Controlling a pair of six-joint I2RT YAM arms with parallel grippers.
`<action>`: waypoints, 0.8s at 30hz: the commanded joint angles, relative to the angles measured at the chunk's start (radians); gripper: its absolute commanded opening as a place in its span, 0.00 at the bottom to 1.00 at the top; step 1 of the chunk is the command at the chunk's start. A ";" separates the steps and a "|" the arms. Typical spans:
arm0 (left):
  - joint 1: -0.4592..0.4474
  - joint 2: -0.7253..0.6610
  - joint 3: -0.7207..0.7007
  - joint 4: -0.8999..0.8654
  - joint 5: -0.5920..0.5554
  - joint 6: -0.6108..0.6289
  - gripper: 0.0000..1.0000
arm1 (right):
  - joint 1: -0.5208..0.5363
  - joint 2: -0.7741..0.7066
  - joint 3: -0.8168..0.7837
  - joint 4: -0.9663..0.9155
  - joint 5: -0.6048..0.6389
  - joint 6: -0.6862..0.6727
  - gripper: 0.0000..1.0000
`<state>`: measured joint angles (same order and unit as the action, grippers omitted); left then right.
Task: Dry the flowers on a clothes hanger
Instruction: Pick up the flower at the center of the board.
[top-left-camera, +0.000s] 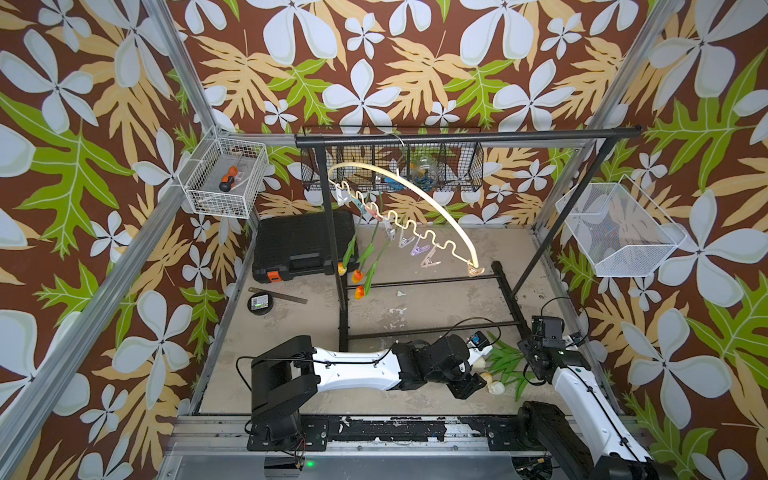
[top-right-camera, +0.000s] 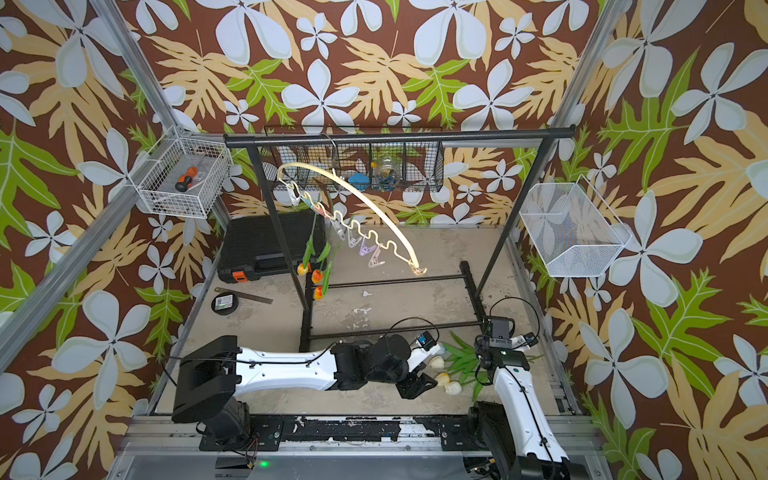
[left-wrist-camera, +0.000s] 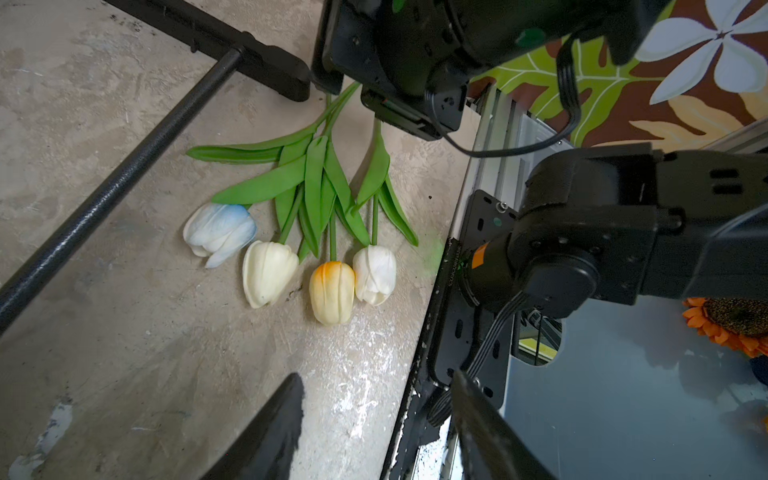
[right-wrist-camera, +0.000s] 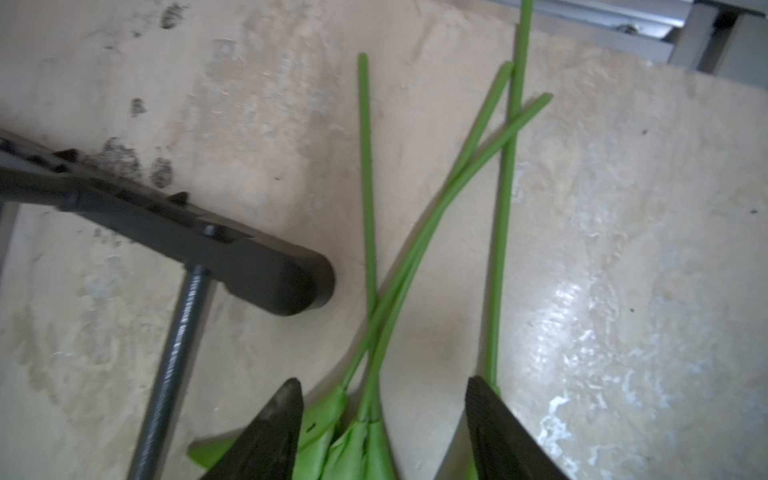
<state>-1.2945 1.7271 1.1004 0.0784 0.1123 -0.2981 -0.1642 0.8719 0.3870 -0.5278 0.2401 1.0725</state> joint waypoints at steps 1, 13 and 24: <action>0.007 0.013 0.008 0.025 0.015 0.018 0.59 | -0.032 0.020 -0.030 0.082 -0.012 0.008 0.56; 0.027 0.029 0.018 0.025 0.034 0.024 0.59 | -0.055 0.120 -0.048 0.183 -0.059 -0.013 0.22; 0.046 0.035 0.019 0.035 0.058 0.021 0.59 | -0.055 -0.026 -0.014 0.165 -0.061 -0.046 0.00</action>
<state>-1.2545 1.7702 1.1175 0.0864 0.1509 -0.2859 -0.2195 0.8673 0.3649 -0.3553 0.1791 1.0473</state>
